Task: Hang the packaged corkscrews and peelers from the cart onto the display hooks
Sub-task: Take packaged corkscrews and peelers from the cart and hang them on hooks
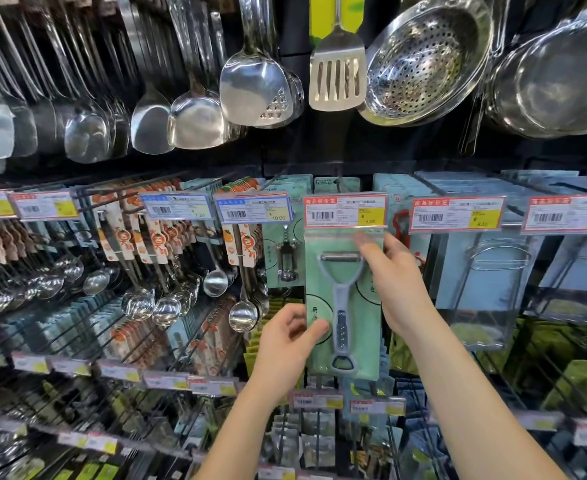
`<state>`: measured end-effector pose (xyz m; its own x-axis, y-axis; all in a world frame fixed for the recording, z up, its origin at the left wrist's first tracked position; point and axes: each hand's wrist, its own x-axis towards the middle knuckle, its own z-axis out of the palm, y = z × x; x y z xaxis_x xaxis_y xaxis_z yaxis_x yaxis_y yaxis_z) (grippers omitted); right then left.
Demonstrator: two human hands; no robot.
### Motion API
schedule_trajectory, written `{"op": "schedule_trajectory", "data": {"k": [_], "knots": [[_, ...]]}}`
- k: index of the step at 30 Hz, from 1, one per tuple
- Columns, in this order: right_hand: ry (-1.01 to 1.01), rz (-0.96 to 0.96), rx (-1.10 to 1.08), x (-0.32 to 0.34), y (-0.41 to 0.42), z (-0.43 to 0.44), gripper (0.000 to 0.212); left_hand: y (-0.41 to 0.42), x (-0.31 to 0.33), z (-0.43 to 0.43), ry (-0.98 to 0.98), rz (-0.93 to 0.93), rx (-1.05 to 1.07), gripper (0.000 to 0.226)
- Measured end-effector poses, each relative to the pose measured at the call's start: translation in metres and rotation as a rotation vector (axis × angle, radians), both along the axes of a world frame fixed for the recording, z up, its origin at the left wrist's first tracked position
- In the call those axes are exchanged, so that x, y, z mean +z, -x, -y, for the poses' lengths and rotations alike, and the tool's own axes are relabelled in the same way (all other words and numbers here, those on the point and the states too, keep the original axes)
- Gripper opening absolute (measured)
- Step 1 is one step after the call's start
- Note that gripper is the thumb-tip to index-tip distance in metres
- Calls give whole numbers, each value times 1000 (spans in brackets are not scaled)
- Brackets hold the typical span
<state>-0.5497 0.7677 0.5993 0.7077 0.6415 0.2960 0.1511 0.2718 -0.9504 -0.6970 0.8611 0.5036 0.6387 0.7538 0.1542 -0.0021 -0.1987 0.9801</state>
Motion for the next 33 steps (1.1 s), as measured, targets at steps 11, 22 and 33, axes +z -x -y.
{"op": "schedule_trajectory", "data": {"k": [11, 22, 33], "knots": [[-32, -25, 75, 5, 8, 5, 20, 36, 5, 19, -23, 14, -64, 10], [11, 6, 107, 2, 8, 3, 19, 44, -6, 24, -56, -48, -54, 12], [-38, -73, 45, 10, 0, -6, 12, 27, -6, 27, -111, -105, 40, 15]]}}
